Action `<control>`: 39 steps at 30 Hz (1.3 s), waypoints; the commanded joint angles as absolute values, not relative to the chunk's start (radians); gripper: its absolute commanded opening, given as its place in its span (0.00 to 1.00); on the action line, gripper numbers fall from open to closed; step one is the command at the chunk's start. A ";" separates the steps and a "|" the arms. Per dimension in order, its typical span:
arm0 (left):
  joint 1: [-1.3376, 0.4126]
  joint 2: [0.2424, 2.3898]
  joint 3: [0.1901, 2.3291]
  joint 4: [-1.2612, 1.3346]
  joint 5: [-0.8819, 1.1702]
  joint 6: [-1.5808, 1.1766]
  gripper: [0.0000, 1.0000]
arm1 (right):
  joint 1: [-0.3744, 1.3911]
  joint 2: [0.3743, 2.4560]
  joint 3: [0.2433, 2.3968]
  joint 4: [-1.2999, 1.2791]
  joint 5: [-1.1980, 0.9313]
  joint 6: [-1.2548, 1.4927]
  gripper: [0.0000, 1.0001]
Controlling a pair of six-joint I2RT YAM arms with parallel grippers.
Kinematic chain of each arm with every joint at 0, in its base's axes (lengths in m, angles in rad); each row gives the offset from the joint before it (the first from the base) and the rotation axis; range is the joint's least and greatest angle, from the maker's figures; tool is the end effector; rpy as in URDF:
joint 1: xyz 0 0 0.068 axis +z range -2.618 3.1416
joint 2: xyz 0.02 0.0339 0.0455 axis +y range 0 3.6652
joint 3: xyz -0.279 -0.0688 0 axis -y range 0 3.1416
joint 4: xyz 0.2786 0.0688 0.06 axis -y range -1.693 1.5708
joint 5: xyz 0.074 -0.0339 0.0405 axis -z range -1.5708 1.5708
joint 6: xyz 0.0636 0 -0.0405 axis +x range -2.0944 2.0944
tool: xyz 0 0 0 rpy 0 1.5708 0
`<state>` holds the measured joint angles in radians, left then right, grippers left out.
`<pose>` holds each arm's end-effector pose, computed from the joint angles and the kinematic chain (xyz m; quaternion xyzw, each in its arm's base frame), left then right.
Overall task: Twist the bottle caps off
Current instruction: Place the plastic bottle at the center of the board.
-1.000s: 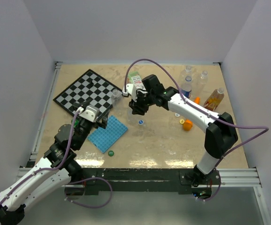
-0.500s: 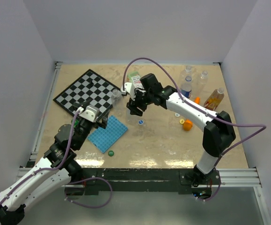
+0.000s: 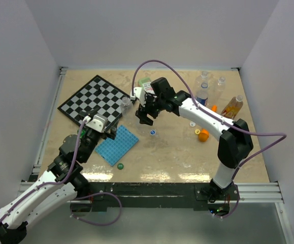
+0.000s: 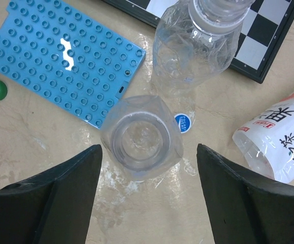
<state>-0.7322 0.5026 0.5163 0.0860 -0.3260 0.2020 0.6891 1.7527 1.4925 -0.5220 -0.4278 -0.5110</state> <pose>0.1526 -0.1098 0.3251 0.1907 0.6454 -0.0866 0.7346 0.3295 0.3057 0.2813 -0.5768 0.6986 0.2286 0.3565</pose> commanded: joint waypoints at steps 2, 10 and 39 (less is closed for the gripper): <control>-0.724 0.499 0.548 0.104 -0.322 0.213 1.00 | 0.695 1.746 1.546 -0.541 -0.436 -0.520 0.80; -0.723 0.497 0.551 0.104 -0.321 0.213 1.00 | 0.692 1.714 1.539 -0.545 -0.430 -0.532 0.82; -0.716 0.499 0.549 0.103 -0.314 0.212 1.00 | 0.497 1.393 1.407 -0.532 -0.638 -0.597 0.87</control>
